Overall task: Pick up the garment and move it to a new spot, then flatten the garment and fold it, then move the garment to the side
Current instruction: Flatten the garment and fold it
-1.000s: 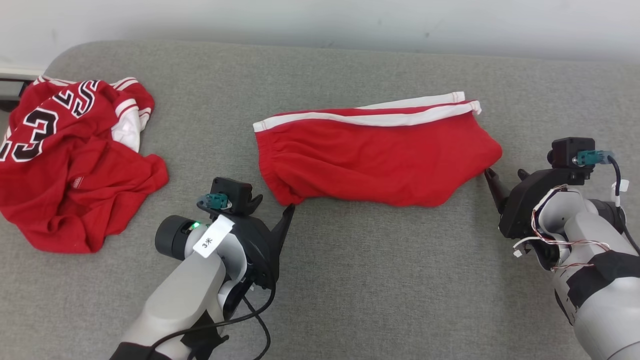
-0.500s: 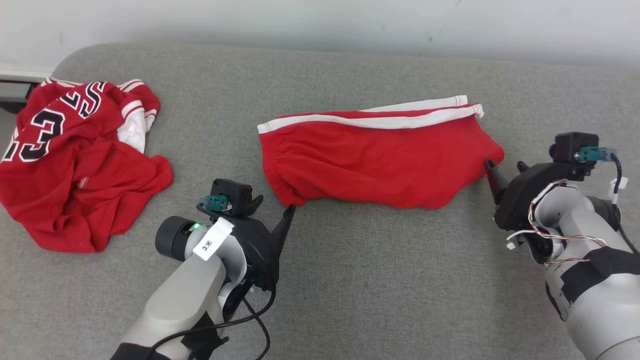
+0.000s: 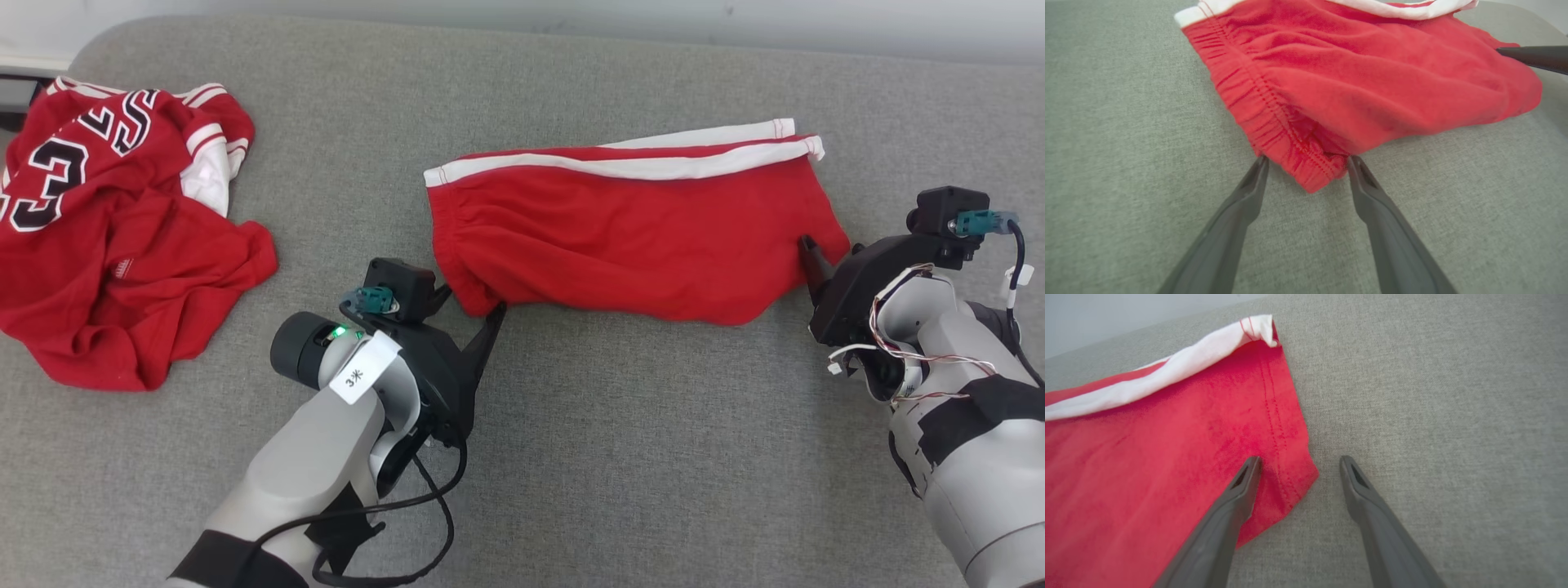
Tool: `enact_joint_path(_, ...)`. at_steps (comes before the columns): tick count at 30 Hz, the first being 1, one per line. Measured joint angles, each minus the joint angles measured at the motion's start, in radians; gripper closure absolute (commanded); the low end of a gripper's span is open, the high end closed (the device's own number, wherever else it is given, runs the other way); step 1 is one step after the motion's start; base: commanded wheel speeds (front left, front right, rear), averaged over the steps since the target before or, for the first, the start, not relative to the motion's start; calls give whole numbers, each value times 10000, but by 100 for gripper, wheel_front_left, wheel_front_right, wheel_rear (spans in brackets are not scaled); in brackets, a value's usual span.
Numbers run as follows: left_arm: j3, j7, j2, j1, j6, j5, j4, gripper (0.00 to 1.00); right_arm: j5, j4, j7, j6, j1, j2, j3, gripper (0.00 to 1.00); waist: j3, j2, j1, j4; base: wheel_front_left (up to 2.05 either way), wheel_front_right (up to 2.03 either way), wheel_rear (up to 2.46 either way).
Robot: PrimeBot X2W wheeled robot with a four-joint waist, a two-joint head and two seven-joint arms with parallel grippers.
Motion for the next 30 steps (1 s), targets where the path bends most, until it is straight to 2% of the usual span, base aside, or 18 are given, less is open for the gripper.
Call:
enact_joint_path(3,-35,0,0,-106,0,-84,-2,0,50,75,8,0,-76,12,2,1,94,0,0,29,0,0,0)
enact_joint_path(4,-48,0,0,-114,0,-86,-6,0,52,130,33,0,-143,12,2,31,111,0,0,33,0,0,0)
enact_joint_path(5,-73,0,0,-114,0,-88,-6,0,52,165,82,0,-176,12,4,49,123,1,-1,35,0,0,0)
enact_joint_path(8,-130,-2,0,-119,0,-127,0,0,56,226,104,15,-188,10,8,77,145,1,0,32,0,0,0)
enact_joint_path(10,-196,-2,0,-132,-4,-244,2,7,56,244,173,63,-202,31,35,99,145,0,0,28,0,0,0)
enact_joint_path(11,-240,-4,0,-138,-10,-268,8,19,56,263,184,90,-209,42,52,100,140,0,0,25,0,0,0)
enact_joint_path(13,-336,-4,0,-141,-13,-274,52,52,56,299,232,102,-216,42,69,100,107,1,0,19,0,0,0)
enact_joint_path(15,-374,-6,-2,-147,-61,-274,128,67,56,366,263,140,-267,42,102,100,65,0,0,11,0,0,0)
enact_joint_path(17,-428,-13,0,-148,-86,-274,190,95,56,441,301,171,-308,44,117,100,8,0,0,0,0,0,0)
enact_joint_path(18,-458,-21,0,-156,-86,-265,207,100,56,470,337,178,-313,44,115,100,-11,1,-1,-6,0,0,0)
enact_joint_path(23,-1001,-150,40,-294,-98,-52,307,100,184,593,345,290,-266,50,29,100,-209,0,-1,-14,0,0,0)
enact_joint_path(25,-1386,-422,232,-283,-100,119,100,100,453,604,345,453,31,56,-194,100,-363,1,0,11,0,0,0)
enact_joint_path(30,-2301,-871,861,-79,-100,128,-525,100,763,569,339,593,578,56,-393,100,-707,1,-1,51,0,0,0)
